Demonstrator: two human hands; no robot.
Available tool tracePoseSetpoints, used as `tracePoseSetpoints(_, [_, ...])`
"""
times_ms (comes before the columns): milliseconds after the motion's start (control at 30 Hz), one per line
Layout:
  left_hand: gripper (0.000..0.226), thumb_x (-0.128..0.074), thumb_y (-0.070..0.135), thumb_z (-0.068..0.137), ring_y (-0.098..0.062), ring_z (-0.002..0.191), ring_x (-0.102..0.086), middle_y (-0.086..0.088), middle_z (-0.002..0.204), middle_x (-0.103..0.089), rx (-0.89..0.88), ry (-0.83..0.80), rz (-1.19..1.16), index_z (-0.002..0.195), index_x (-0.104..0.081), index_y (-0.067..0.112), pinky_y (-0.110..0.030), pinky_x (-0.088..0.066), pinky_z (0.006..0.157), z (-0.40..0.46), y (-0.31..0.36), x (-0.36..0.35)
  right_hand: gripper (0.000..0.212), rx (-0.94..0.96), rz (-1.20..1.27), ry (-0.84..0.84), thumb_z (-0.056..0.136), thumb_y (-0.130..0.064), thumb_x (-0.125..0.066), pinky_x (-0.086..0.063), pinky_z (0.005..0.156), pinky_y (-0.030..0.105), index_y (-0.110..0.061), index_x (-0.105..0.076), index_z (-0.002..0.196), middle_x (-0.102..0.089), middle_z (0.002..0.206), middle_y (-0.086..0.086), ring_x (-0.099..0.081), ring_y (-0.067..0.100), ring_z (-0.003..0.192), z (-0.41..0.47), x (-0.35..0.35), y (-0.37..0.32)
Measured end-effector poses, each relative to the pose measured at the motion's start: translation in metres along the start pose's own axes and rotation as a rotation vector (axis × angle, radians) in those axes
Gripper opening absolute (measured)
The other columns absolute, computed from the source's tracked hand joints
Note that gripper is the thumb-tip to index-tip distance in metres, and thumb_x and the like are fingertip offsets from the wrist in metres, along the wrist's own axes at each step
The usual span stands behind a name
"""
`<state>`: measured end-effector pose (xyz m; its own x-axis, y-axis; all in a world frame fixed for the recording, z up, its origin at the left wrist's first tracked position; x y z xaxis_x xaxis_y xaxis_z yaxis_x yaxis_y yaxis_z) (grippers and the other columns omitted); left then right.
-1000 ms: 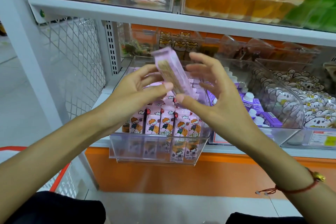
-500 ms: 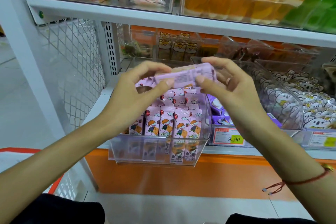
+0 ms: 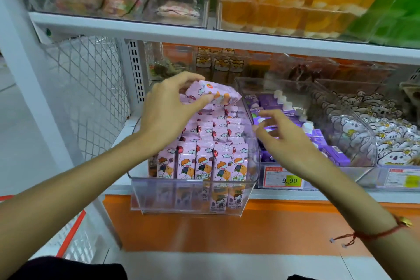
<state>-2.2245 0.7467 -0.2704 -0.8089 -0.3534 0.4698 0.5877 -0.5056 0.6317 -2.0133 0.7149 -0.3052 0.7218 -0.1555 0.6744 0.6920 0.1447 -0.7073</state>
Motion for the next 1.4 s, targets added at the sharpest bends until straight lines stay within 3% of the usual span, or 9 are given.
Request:
tracePoseSetpoints(167, [0.042, -0.070, 0.046, 0.081, -0.013, 0.097, -0.066, 0.002, 0.108, -0.072, -0.121, -0.123, 0.258, 0.118, -0.065, 0.028, -0.033, -0.055, 0.080, 0.004, -0.001, -0.026, 0.036, 0.061, -0.089, -0.001, 0.097, -0.029, -0.043, -0.033, 0.052, 0.023, -0.025, -0.042, 0.132, -0.056, 0.095, -0.015, -0.047, -0.006, 0.051, -0.006, -0.005, 0.001])
tracePoseSetpoints(333, [0.047, -0.068, 0.051, 0.079, -0.016, 0.088, -0.066, 0.001, 0.106, -0.072, -0.226, -0.312, 0.382, 0.122, -0.063, 0.032, -0.023, -0.045, 0.072, 0.025, 0.007, -0.034, 0.036, 0.128, -0.151, -0.032, 0.096, -0.033, -0.041, -0.043, 0.070, 0.030, -0.026, -0.046, 0.131, -0.059, 0.117, -0.006, -0.052, -0.003, 0.073, -0.011, -0.005, 0.000])
tracePoseSetpoints(500, [0.051, -0.073, 0.042, 0.080, -0.021, 0.094, -0.063, -0.002, 0.110, -0.065, -0.198, -0.412, 0.383, 0.124, -0.057, 0.024, -0.038, -0.053, 0.080, 0.054, 0.010, -0.068, 0.040, 0.179, -0.211, -0.047, 0.097, -0.040, -0.038, -0.046, 0.077, 0.038, -0.031, -0.039, 0.136, -0.057, 0.119, -0.005, -0.052, 0.003, 0.073, -0.017, -0.007, 0.002])
tracePoseSetpoints(600, [0.050, -0.078, 0.046, 0.074, -0.021, 0.088, -0.065, 0.000, 0.097, -0.070, -0.131, -0.355, 0.353, 0.113, -0.058, 0.021, -0.038, -0.054, 0.077, 0.054, 0.005, -0.090, 0.042, 0.197, -0.246, -0.053, 0.097, -0.045, -0.035, -0.047, 0.075, 0.039, -0.034, -0.036, 0.138, -0.055, 0.124, -0.007, -0.052, 0.003, 0.073, -0.019, -0.007, 0.002])
tracePoseSetpoints(733, [0.029, -0.069, 0.048, 0.082, -0.014, 0.083, -0.062, 0.004, 0.094, -0.071, -0.147, -0.457, 0.432, 0.099, -0.071, 0.024, -0.026, -0.042, 0.061, 0.045, -0.010, -0.109, 0.042, 0.197, -0.260, -0.056, 0.097, -0.046, -0.035, -0.049, 0.077, 0.042, -0.035, -0.037, 0.137, -0.055, 0.123, -0.008, -0.056, 0.010, 0.079, -0.019, -0.006, 0.002])
tracePoseSetpoints(900, [0.040, -0.048, 0.040, 0.097, -0.028, 0.083, -0.057, -0.008, 0.094, -0.070, -0.230, -0.582, 0.565, 0.072, -0.067, 0.015, -0.038, -0.050, 0.065, 0.041, -0.013, -0.114, 0.044, 0.200, -0.248, -0.071, 0.096, -0.048, -0.034, -0.049, 0.077, 0.043, -0.036, -0.036, 0.138, -0.054, 0.123, -0.008, -0.057, 0.007, 0.078, -0.020, -0.005, 0.002])
tracePoseSetpoints(1100, [0.030, -0.051, 0.041, 0.096, -0.025, 0.118, -0.048, -0.001, 0.123, -0.062, -0.247, -0.660, 0.550, 0.117, -0.066, 0.027, -0.042, -0.046, 0.090, 0.045, -0.003, -0.102, 0.057, 0.199, -0.269, -0.172, 0.089, -0.062, -0.028, -0.047, 0.084, 0.043, -0.043, -0.026, 0.142, -0.048, 0.132, -0.012, -0.059, 0.010, 0.092, -0.022, -0.001, 0.005])
tracePoseSetpoints(1233, [0.025, -0.056, 0.035, 0.094, -0.021, 0.107, -0.055, 0.001, 0.116, -0.066, -0.203, -0.804, 0.497, 0.107, -0.071, 0.021, -0.041, -0.048, 0.090, 0.037, -0.006, -0.107, 0.058, 0.203, -0.298, -0.194, 0.090, -0.062, -0.029, -0.048, 0.084, 0.043, -0.044, -0.023, 0.144, -0.052, 0.127, -0.008, -0.060, 0.013, 0.093, -0.023, 0.001, 0.006])
tracePoseSetpoints(1400, [0.019, -0.063, 0.031, 0.091, -0.016, 0.097, -0.048, 0.000, 0.110, -0.062, -0.161, -0.640, 0.388, 0.103, -0.066, 0.017, -0.036, -0.045, 0.084, 0.037, -0.007, -0.104, 0.057, 0.211, -0.320, -0.191, 0.091, -0.060, -0.031, -0.049, 0.082, 0.042, -0.043, -0.023, 0.145, -0.052, 0.131, -0.010, -0.061, 0.010, 0.090, -0.024, 0.000, 0.003])
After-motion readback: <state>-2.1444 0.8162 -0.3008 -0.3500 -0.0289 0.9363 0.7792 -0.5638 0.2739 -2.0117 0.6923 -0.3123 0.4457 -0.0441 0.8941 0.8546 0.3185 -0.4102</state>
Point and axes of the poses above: each hand's wrist, its own z-axis towards the middle knuckle, its own x-axis out of the back of the hand, y = z × x, the point moved 6 cm from there along z, towards the middle knuckle
